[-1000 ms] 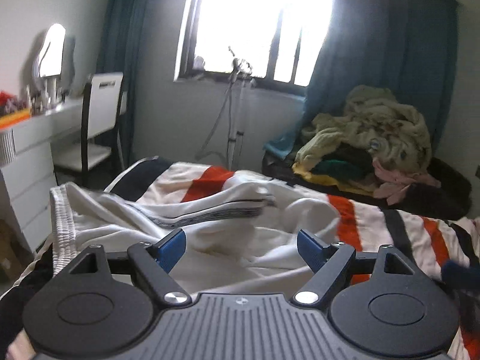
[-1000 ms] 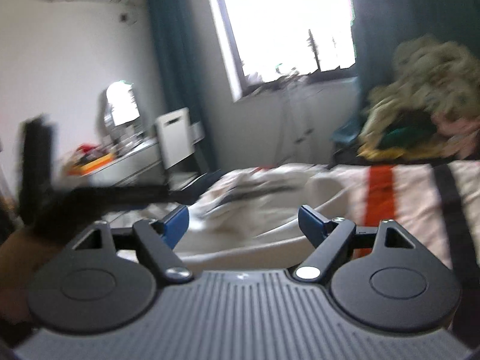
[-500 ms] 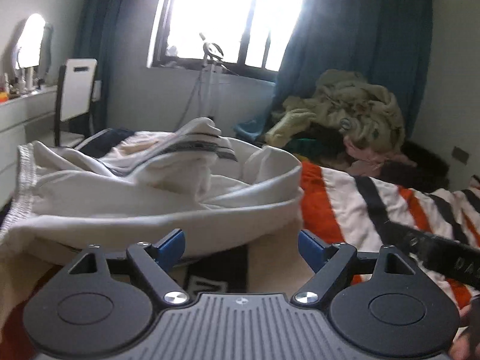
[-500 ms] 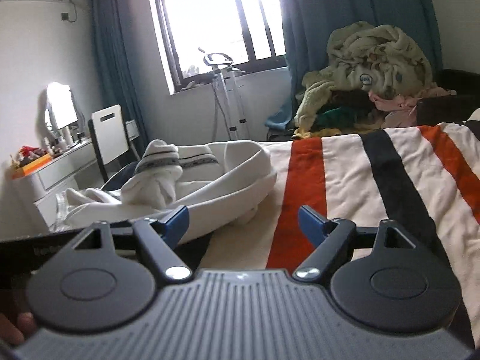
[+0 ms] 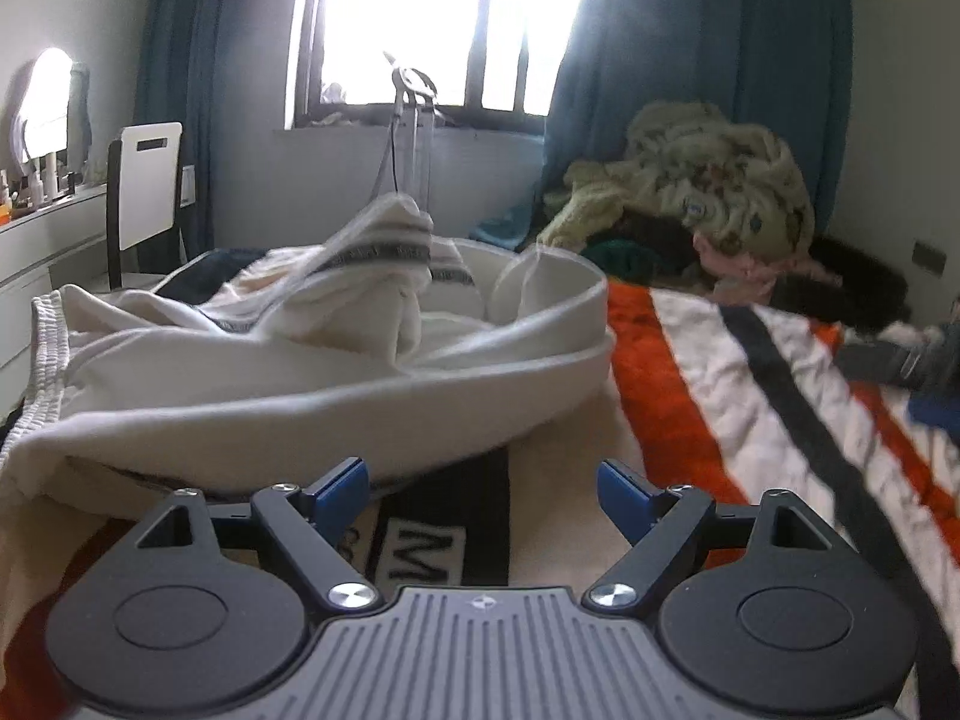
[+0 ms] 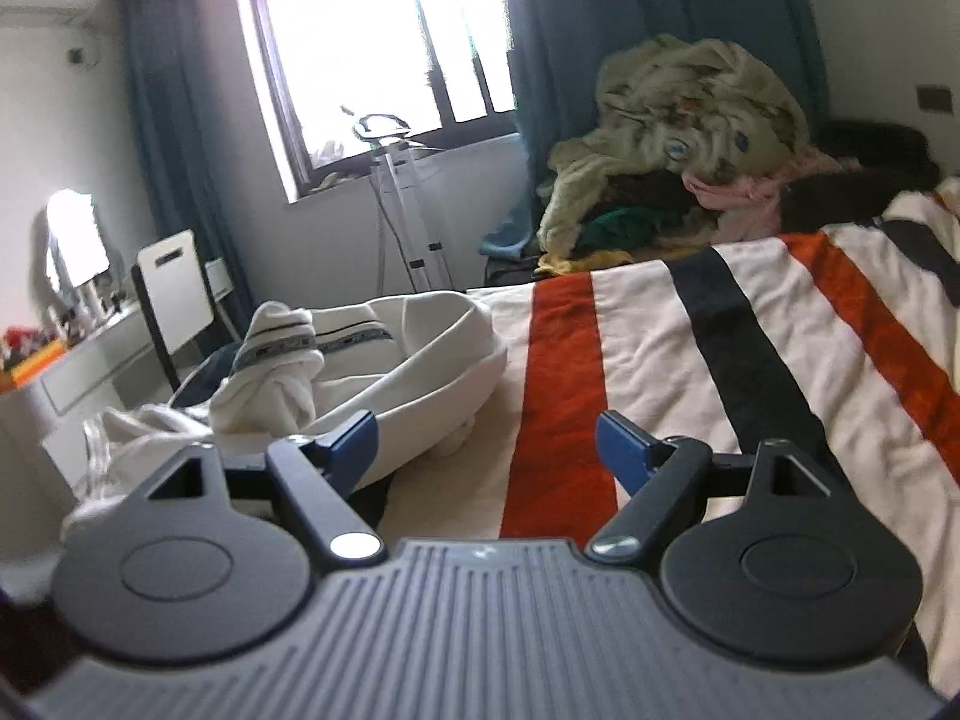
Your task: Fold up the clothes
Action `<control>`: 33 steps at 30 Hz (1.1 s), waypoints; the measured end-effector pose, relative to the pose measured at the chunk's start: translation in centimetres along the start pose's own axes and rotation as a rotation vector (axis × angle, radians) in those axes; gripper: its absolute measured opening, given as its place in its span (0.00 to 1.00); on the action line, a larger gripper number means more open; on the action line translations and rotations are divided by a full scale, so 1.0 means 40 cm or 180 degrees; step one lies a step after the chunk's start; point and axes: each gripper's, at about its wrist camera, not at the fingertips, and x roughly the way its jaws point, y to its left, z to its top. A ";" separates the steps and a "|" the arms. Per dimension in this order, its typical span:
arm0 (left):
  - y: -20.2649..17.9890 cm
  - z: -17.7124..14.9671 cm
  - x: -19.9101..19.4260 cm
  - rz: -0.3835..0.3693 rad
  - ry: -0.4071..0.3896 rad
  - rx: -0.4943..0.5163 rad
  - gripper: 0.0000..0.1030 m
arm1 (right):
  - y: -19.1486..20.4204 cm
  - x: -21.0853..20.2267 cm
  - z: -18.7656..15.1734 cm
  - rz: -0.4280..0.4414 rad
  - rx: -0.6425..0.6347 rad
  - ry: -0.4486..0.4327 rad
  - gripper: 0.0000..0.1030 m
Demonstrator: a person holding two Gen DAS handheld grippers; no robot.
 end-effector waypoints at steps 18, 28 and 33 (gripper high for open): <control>-0.340 0.035 0.399 0.0332 -0.0898 0.1064 0.87 | -0.257 0.120 0.008 -0.1116 0.0378 -0.0135 0.79; -0.507 0.196 0.775 0.0943 -0.0538 0.1591 0.92 | -0.400 0.278 -0.021 -0.1284 0.0888 -0.0008 0.79; -0.518 0.182 0.893 0.1244 -0.0186 0.1818 0.90 | -0.430 0.340 -0.041 -0.1455 0.0789 -0.0038 0.79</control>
